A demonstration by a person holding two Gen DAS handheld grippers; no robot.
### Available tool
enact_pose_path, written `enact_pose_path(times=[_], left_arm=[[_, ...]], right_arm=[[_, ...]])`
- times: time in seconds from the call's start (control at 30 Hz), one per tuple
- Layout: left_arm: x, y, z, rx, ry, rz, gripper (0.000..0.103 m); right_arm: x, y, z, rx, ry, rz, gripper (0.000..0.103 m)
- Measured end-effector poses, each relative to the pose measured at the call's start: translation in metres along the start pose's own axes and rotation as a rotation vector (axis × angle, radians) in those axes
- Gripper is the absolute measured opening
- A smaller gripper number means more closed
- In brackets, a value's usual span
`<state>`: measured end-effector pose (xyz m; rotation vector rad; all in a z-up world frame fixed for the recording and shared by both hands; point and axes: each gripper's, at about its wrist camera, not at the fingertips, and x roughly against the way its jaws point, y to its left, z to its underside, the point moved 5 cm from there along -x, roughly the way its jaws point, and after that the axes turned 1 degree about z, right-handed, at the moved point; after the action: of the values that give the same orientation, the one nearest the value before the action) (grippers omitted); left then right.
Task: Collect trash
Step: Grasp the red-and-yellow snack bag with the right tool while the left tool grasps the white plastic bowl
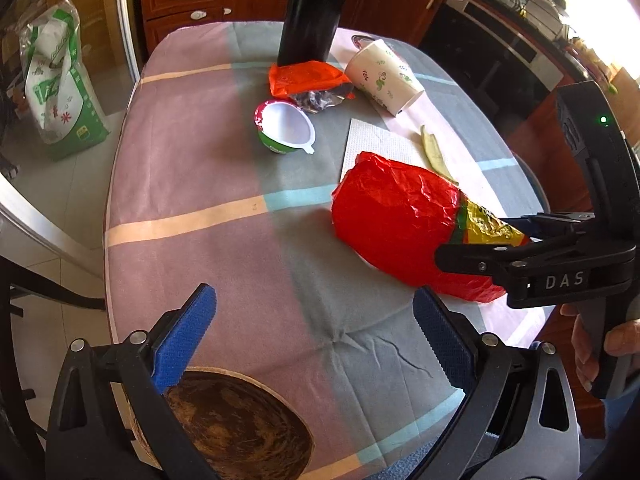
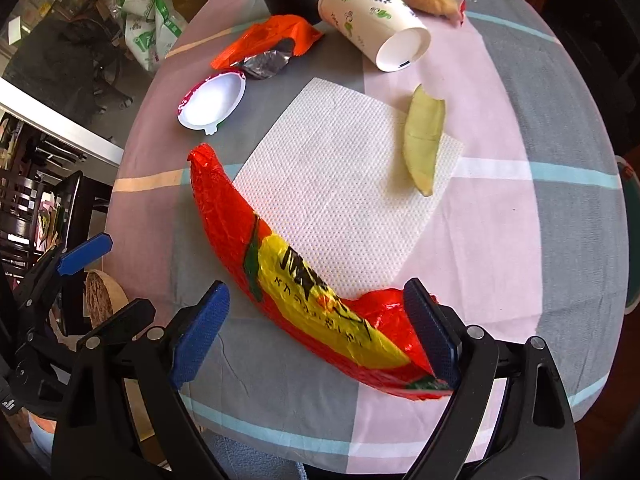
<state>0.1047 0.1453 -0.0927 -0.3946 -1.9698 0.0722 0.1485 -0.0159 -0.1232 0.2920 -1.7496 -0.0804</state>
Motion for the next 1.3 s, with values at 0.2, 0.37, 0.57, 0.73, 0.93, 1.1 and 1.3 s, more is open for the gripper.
enact_pose_path(times=[0.2,0.37,0.57,0.73,0.93,1.1,1.3], left_arm=[[-0.011,0.003,-0.009,-0.008,0.015,0.007,0.099],[-0.015,0.017,-0.031,0.008,-0.006,-0.013,0.099],[-0.026,0.038,-0.068,0.020,-0.034,-0.040,0.098],[-0.043,0.047,-0.093,0.029,-0.011,-0.047,0.079],[-0.063,0.049,-0.110,0.042,0.016,-0.048,0.072],[-0.080,0.039,-0.111,0.007,0.040,-0.065,0.026],[-0.076,0.021,-0.100,-0.041,0.039,-0.085,0.006]], right_arm=[[-0.011,0.011,0.000,0.036,0.014,-0.037,0.020],[0.015,0.003,-0.017,0.021,-0.067,-0.017,0.006],[0.036,-0.020,-0.041,-0.035,-0.145,0.016,0.006],[0.028,-0.036,-0.051,-0.075,-0.132,0.016,0.006],[0.024,-0.048,-0.058,-0.119,-0.129,-0.001,0.006],[0.023,-0.061,-0.060,-0.151,-0.130,-0.010,0.006],[0.023,-0.070,-0.059,-0.173,-0.131,-0.021,0.006]])
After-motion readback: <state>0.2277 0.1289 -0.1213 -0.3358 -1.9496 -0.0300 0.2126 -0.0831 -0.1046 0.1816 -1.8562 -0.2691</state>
